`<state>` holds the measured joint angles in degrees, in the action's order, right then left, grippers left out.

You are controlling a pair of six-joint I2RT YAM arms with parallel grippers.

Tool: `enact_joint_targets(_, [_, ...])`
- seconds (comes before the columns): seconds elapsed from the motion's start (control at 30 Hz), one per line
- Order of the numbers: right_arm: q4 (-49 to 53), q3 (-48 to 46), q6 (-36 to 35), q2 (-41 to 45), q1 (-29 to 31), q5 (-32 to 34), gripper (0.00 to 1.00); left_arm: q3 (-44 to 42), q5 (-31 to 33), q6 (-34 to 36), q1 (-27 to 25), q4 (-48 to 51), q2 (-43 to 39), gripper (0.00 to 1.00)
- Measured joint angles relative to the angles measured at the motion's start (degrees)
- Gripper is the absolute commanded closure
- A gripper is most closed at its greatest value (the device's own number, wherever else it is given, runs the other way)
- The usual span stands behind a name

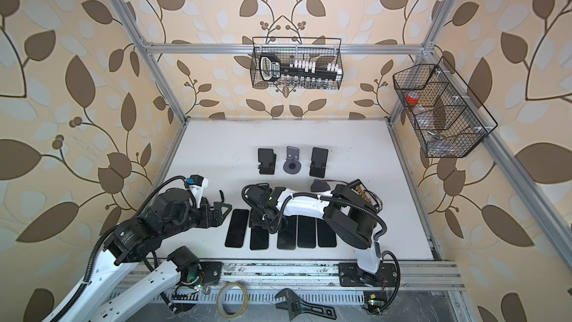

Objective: Remove the phone from the phone stand
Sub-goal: 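Set the green phone flat beside the other phones and open the right gripper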

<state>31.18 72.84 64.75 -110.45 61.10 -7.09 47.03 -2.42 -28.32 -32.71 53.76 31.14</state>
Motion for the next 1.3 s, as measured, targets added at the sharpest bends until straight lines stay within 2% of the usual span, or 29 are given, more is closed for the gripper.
enact_joint_targets(0.93, [0.4,0.4,0.2,-0.2,0.0,0.2,0.2,0.0,1.7,-0.4,0.0,0.1,0.2,0.05])
enact_joint_targets(1.3, [0.8,0.4,-0.5,2.1,0.0,1.1,0.17,0.0,5.6,-0.7,0.0,0.3,0.6,0.05])
